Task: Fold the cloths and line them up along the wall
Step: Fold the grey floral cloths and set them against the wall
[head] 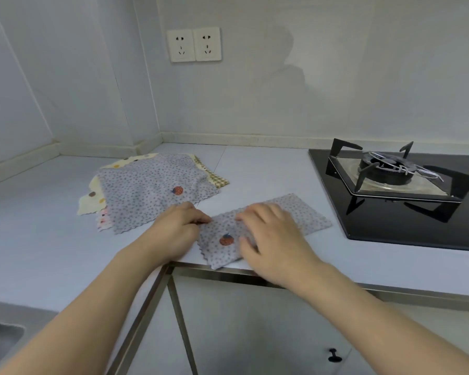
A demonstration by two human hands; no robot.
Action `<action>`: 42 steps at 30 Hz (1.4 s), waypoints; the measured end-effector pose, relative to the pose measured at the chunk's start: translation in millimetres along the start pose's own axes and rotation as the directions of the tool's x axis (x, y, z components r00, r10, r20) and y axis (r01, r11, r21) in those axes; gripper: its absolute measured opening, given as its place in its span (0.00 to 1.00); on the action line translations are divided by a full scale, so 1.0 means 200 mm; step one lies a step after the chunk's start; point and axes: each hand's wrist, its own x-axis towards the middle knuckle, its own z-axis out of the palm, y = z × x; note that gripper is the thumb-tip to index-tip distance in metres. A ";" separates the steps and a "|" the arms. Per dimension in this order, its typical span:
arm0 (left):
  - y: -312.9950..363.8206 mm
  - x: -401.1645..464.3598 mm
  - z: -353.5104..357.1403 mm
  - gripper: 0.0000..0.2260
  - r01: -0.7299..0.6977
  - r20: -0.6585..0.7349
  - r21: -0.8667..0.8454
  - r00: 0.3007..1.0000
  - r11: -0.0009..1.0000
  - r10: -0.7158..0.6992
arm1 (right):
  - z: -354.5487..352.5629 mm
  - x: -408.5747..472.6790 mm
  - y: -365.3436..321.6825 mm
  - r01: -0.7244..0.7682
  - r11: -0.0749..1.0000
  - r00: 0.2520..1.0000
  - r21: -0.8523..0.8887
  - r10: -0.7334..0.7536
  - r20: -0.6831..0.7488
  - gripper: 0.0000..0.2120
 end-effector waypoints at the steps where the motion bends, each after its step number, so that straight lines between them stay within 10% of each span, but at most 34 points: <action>1: 0.00 0.01 -0.01 0.20 -0.008 0.015 0.031 1.000 0.999 0.008 | 0.02 -0.04 -0.08 0.072 0.997 0.997 0.001 -0.072 0.022 0.22; 5: 0.02 -0.03 -0.08 0.17 0.029 0.175 -0.002 0.984 1.000 -0.028 | 0.10 -0.12 -0.16 0.177 0.975 0.983 -0.134 -0.169 0.069 0.19; 10: 0.02 -0.10 -0.15 0.26 0.026 0.368 0.023 0.929 0.999 -0.033 | 0.02 -0.13 -0.11 0.011 0.961 1.000 0.278 -0.003 -0.029 0.10; 17: 0.12 -0.05 -0.08 0.12 -0.001 0.207 -0.382 0.974 0.924 0.087 | -0.12 -0.11 0.03 -0.329 0.538 0.909 0.776 0.402 0.107 0.07; 21: 0.25 0.07 -0.03 0.08 0.068 0.129 -0.602 0.992 0.796 0.013 | -0.18 -0.09 0.22 -0.427 0.724 0.861 0.542 0.508 -0.001 0.08; 30: 0.45 0.44 0.29 0.13 0.051 0.038 -0.114 0.998 0.992 -0.047 | -0.07 -0.03 0.52 -0.486 0.855 0.866 -0.180 0.499 0.035 0.13; 38: 0.45 0.41 0.35 0.10 0.067 -0.081 0.050 0.995 0.997 -0.063 | -0.02 -0.04 0.54 -0.444 0.867 0.895 -0.226 0.443 -0.057 0.12; 42: 0.51 0.25 0.33 0.10 -0.146 -0.313 0.165 0.930 0.975 0.192 | -0.01 -0.05 0.54 -0.458 0.851 0.886 -0.257 0.459 -0.062 0.12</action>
